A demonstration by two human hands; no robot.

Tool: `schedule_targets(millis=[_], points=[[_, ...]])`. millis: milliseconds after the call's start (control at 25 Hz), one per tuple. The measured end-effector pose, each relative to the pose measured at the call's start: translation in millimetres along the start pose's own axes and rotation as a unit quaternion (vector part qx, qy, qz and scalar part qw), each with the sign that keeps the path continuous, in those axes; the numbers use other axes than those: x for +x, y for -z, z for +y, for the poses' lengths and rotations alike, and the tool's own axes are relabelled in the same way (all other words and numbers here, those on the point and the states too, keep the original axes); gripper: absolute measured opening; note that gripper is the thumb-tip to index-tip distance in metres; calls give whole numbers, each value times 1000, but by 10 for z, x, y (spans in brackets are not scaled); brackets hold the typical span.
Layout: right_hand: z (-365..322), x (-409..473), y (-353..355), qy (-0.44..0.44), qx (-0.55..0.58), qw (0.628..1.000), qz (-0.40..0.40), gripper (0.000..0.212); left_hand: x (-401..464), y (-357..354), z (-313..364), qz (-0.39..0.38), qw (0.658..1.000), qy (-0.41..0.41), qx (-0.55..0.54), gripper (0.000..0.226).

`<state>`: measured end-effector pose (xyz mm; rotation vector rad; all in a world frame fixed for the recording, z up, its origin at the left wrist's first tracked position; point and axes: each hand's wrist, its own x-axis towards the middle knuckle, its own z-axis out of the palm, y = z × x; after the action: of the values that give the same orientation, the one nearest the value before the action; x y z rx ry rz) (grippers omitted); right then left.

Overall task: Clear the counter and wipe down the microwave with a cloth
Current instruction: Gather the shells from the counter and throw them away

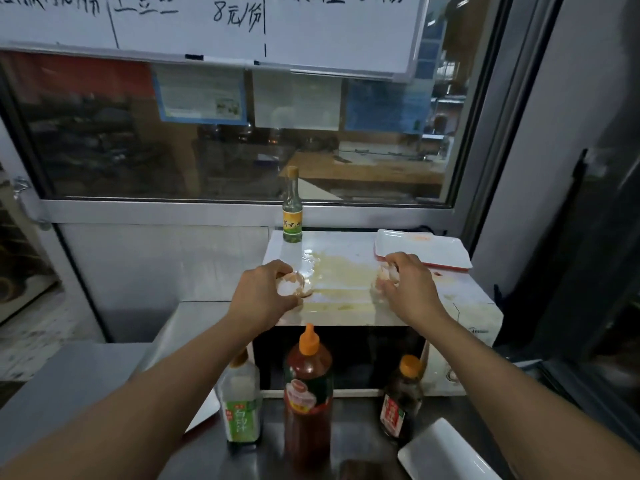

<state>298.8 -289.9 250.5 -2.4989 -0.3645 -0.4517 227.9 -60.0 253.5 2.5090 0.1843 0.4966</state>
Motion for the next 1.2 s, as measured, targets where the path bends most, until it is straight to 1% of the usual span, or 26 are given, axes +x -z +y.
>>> schedule_targets(millis=[240,360,480,640,800,920,1080,1200], points=[[282,247,-233,45,12,998,-53,37,219,-152,-17,15,999,32,19,53],[346,273,-319,44,8,996,-72,35,272,-168,-54,14,998,51,26,51],[377,288,-345,45,24,996,-71,32,294,-178,-79,15,998,57,25,50],[409,350,-394,51,0,994,-99,34,314,-207,-90,11,997,67,33,51],[422,404,-446,57,0,992,-116,17,353,-243,-53,5,997,70,33,50],[443,417,-431,75,11,989,-127,13,388,-277,-20,7,997,64,36,50],[457,447,-408,83,17,987,-134,19,449,-356,25,-5,997,60,49,51],[455,468,-409,82,20,988,-132,18,501,-439,55,-27,996,67,54,53]])
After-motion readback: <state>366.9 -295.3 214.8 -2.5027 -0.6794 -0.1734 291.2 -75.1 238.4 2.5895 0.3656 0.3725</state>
